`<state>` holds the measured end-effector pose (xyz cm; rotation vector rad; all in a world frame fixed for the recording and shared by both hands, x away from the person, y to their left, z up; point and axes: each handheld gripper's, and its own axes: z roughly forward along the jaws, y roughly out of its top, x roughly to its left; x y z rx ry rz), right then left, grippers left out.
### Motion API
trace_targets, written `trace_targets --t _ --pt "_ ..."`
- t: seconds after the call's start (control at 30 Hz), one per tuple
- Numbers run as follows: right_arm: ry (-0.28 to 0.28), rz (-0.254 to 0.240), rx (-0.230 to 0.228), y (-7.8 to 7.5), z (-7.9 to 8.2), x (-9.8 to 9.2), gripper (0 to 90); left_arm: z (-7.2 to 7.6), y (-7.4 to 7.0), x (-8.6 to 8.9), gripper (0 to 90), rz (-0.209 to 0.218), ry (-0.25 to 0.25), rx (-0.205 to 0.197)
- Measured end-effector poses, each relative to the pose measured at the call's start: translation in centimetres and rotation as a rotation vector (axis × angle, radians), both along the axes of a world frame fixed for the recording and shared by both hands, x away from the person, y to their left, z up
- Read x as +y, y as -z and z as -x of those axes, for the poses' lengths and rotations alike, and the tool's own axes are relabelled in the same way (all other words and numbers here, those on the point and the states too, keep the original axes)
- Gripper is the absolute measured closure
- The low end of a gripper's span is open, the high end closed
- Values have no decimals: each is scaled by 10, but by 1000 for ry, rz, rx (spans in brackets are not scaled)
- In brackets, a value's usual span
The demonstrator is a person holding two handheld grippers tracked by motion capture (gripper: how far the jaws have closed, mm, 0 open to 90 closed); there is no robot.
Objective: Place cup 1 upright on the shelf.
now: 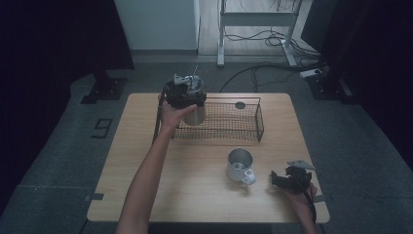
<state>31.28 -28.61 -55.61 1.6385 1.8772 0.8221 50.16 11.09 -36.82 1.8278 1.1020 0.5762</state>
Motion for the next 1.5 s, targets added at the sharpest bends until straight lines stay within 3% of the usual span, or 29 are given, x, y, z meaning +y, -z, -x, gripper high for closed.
trace_targets --t 0.33,0.5,1.5 --pt "0 0 0 0 0 0 65 -18 18 2 40 -29 -26 27" --pt "0 -1 0 0 0 0 66 -24 25 1 40 -22 -26 35" --pt "1 0 -1 0 0 0 68 -33 58 -11 40 -56 -41 85"
